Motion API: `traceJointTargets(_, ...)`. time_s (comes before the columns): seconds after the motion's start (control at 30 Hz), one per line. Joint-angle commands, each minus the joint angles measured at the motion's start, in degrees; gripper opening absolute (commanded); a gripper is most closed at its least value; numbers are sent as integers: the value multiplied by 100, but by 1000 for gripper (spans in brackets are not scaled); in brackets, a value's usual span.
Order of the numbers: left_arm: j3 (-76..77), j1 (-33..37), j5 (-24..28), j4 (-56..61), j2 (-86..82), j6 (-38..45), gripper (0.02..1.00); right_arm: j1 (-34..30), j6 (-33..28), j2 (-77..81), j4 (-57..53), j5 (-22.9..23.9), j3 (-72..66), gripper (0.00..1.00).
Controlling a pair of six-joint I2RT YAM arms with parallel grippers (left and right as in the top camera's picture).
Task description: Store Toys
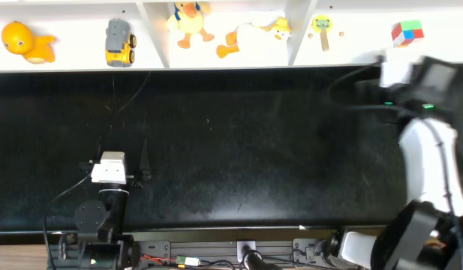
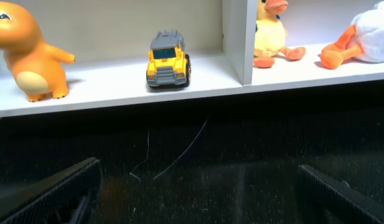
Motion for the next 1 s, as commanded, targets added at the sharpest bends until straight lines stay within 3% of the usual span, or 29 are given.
traceJointTargets(0.03,-7,-46,-24,-28,-57,131,998,1023,1530,-780,820,1145,-828,996)
traceJointTargets(0.13,-7,-46,-24,-28,-57,129,998,1609,2107,-1512,1740,1261,-1792,996)
traceJointTargets(0.3,-7,-46,-26,-28,-57,129,998,2111,2188,-3143,2852,1259,-3355,993)
traceJointTargets(0.6,-7,-46,-26,-28,-57,131,998,2122,2865,-6070,2828,1261,-4924,998)
traceJointTargets(1.0,-7,-46,-26,-28,-57,129,998,2127,2907,-7910,2625,1132,-5818,998)
